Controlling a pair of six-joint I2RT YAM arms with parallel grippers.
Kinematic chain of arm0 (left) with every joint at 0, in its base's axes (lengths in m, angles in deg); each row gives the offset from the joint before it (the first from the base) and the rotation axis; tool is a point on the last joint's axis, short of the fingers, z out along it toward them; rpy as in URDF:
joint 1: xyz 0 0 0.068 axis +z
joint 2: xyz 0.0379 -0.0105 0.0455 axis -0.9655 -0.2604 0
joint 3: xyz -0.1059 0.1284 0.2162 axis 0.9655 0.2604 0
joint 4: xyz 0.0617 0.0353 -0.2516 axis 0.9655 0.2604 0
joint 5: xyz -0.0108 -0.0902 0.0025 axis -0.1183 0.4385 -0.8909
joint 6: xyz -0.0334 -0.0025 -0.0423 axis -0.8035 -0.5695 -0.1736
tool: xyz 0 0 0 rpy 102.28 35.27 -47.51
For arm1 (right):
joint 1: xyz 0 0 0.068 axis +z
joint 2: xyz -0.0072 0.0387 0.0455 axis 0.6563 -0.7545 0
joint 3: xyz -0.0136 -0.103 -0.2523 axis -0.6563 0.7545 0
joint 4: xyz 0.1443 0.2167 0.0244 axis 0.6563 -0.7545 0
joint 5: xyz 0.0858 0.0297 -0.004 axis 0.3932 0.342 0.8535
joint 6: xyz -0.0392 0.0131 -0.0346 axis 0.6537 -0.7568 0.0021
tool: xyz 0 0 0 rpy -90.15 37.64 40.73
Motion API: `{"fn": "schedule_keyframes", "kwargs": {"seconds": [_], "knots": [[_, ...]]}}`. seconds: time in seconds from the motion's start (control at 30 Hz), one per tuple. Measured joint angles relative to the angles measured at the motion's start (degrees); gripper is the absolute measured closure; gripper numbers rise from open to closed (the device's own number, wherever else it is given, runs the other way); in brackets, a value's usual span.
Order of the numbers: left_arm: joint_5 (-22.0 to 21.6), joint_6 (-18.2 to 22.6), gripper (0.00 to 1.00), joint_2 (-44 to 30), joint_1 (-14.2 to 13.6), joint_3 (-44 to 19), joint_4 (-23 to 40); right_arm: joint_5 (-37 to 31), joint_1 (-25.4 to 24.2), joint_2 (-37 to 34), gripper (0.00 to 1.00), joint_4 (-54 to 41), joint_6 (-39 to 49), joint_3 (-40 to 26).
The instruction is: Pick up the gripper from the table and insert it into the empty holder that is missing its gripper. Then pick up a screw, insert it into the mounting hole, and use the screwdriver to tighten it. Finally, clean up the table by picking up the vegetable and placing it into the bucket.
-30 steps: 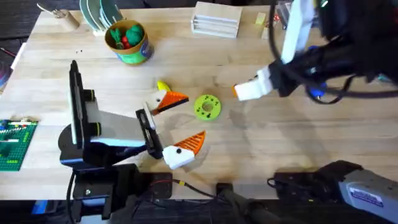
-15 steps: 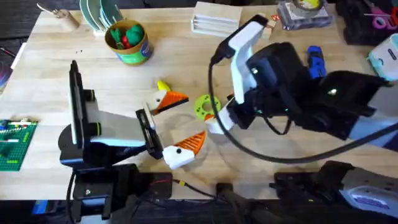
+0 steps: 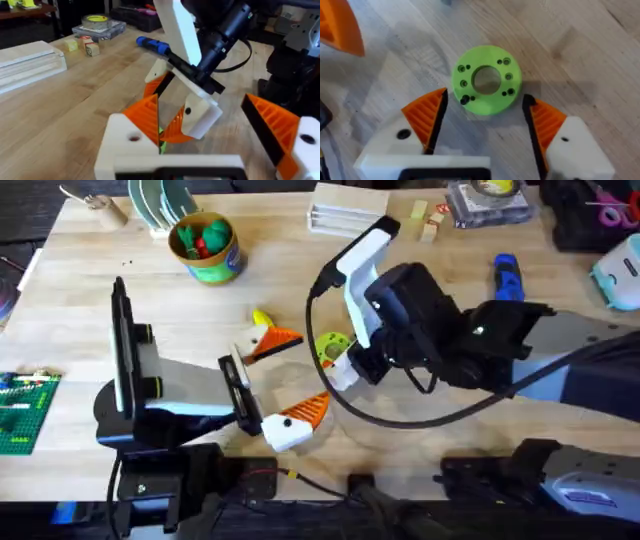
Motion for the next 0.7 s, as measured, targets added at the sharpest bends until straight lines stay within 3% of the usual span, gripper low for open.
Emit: {"fn": "schedule_keyframes", "kwargs": {"seconds": [0.5,0.7], "knots": [[-5.59,0.04,0.009,0.02,0.00,0.00,0.64,-0.02,2.52,-0.14,0.088,0.04,-0.02,0.07],[-6.95,0.04,0.008,0.01,0.00,0.00,0.44,-0.02,2.56,-0.14,0.222,0.04,-0.03,0.07]]}}
